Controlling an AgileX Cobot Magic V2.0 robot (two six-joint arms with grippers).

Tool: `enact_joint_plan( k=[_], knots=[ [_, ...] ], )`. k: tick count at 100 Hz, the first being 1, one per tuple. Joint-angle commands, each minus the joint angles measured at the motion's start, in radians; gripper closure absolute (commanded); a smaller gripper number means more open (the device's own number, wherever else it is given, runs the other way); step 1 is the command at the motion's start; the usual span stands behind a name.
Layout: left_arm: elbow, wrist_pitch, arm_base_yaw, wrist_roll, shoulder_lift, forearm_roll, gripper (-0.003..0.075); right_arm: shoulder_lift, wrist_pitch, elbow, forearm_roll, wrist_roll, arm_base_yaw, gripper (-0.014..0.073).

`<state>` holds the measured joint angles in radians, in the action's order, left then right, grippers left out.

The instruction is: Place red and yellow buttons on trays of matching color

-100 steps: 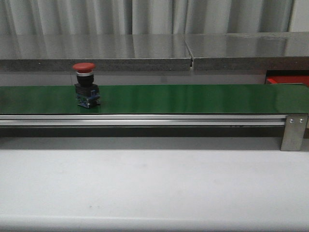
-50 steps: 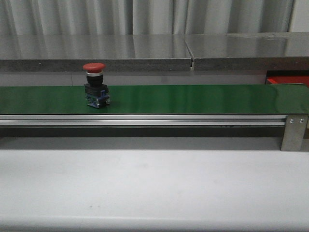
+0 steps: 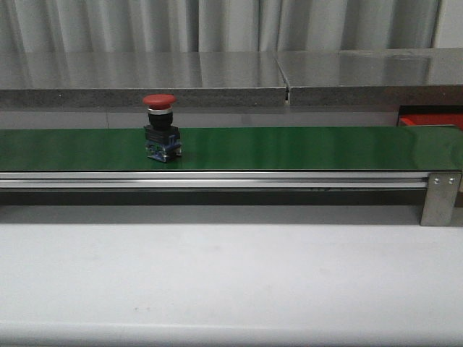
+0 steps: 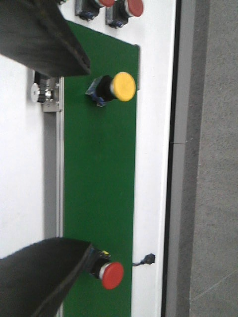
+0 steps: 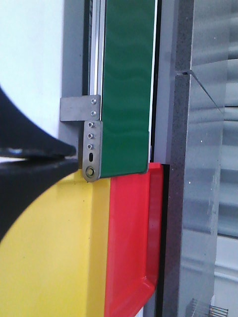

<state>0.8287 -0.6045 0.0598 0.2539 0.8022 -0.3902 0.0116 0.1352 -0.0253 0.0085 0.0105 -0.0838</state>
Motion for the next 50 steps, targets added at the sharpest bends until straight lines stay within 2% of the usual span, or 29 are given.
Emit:
enact_joint_plan(
  k=[1,7,25,31,44,50],
  knots=[
    [-0.095,0.123,-0.014,0.0,-0.112,-0.034,0.0216,0.016,-0.085,0.021,-0.008,-0.004,0.005,0.0712],
    [-0.168,0.144,-0.014,0.0,-0.178,-0.032,0.032,0.016,-0.085,0.021,-0.008,-0.004,0.005,0.0712],
    [-0.301,0.188,-0.014,0.0,-0.332,-0.029,0.0731,0.016,-0.1,0.021,-0.008,-0.004,0.005,0.0712],
    [-0.315,0.19,-0.014,0.0,-0.358,-0.029,0.0741,0.016,-0.125,0.021,-0.008,-0.004,0.005,0.0712],
    [-0.32,0.188,-0.014,0.0,-0.369,-0.029,0.0741,0.016,-0.282,0.026,-0.008,-0.01,0.005,0.0712],
    [-0.32,0.188,-0.014,0.0,-0.369,-0.029,0.0741,0.009,-0.288,0.046,-0.008,-0.01,0.005,0.0712]
  ],
)
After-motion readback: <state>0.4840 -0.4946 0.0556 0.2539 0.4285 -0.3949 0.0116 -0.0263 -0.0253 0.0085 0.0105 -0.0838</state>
